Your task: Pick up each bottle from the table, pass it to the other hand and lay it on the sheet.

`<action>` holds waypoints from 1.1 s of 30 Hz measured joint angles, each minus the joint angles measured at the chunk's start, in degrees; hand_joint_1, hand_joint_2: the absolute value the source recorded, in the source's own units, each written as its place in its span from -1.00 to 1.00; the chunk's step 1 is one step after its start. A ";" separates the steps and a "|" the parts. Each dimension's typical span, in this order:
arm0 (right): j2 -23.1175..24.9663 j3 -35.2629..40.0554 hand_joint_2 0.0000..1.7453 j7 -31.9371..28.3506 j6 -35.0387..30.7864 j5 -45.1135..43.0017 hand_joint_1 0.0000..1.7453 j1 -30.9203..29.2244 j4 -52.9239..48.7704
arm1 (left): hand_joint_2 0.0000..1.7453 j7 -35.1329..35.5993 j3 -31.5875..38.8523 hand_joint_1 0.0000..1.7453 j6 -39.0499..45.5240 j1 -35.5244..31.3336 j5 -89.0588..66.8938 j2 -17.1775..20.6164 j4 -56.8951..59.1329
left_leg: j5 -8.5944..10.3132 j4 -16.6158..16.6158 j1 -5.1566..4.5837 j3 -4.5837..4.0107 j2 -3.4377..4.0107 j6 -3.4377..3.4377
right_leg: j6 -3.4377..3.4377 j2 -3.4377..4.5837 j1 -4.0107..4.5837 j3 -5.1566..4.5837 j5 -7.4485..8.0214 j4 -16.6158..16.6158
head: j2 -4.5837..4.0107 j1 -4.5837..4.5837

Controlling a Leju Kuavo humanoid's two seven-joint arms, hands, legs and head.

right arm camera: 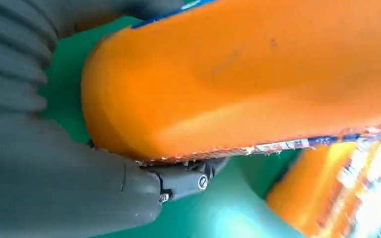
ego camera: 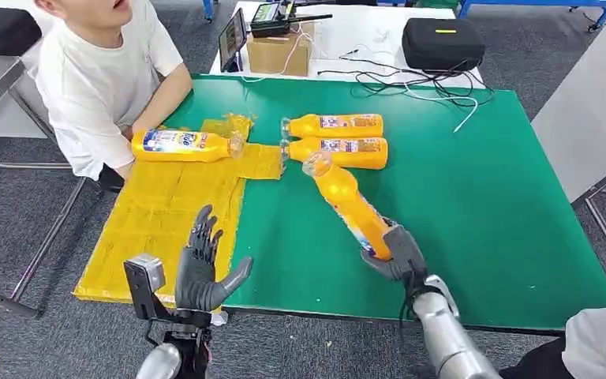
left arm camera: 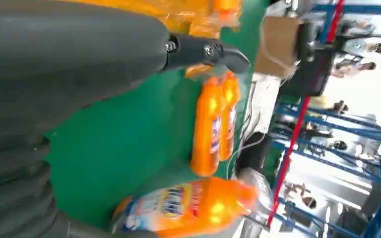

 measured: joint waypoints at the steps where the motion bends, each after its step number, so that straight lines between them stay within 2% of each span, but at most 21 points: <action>1: 0.46 -0.04 1.00 -0.07 -0.80 -1.37 1.00 1.07 -2.04 | 1.00 0.64 -0.36 -1.00 -0.64 0.23 1.71 0.00 0.15 | 0.00 0.00 0.00 -0.06 -0.02 0.00 | 0.00 -0.02 0.00 -0.04 0.00 0.00 | 0.00 0.02; 4: 1.57 0.61 1.00 -0.04 -2.15 -3.49 1.00 3.34 -7.87 | 1.00 2.75 -2.39 -1.00 -4.40 1.00 6.86 0.18 0.77 | 0.00 0.00 -0.01 -0.22 0.01 0.00 | 0.00 -0.01 -0.01 -0.19 0.00 0.01 | 0.00 0.02; 8: 2.60 3.96 1.00 -0.46 -1.97 -2.20 1.00 4.84 -12.17 | 1.00 2.86 -5.06 -1.00 -8.83 1.26 9.50 0.81 1.94 | 0.00 0.00 -0.02 -0.34 0.02 0.00 | 0.00 -0.01 -0.02 -0.33 0.00 0.00 | 0.00 0.02; 15: 4.17 14.45 1.00 -0.55 0.93 1.94 1.00 5.51 -15.25 | 1.00 0.52 -7.31 -1.00 -12.39 0.41 8.32 1.38 3.30 | 0.00 0.00 0.03 -0.36 0.03 -0.01 | 0.00 -0.01 0.01 -0.37 0.00 0.02 | 0.00 0.02; 22: 5.81 24.46 1.00 -0.74 -0.47 4.07 1.00 6.22 -14.75 | 1.00 -2.01 -7.04 -1.00 -10.12 -0.06 6.46 0.46 2.67 | 0.01 0.00 0.02 -0.38 0.02 -0.02 | 0.00 -0.03 0.00 -0.40 -0.01 0.02 | 0.00 0.02; 29: 5.86 27.06 1.00 -0.79 -0.68 4.12 1.00 6.10 -14.44 | 1.00 -2.10 -6.10 -1.00 -9.62 -0.04 6.44 0.46 2.27 | 0.01 0.00 0.00 -0.39 0.00 -0.02 | 0.00 -0.04 -0.01 -0.39 0.00 0.01 | 0.00 0.02; 33: 5.92 29.44 1.00 -1.14 0.19 4.88 1.00 6.24 -14.03 | 1.00 -5.38 -6.08 -1.00 -5.61 -0.25 3.51 -0.40 1.37 | 0.01 0.00 0.01 -0.39 0.02 -0.02 | 0.00 -0.04 0.00 -0.40 0.00 0.01 | 0.00 0.02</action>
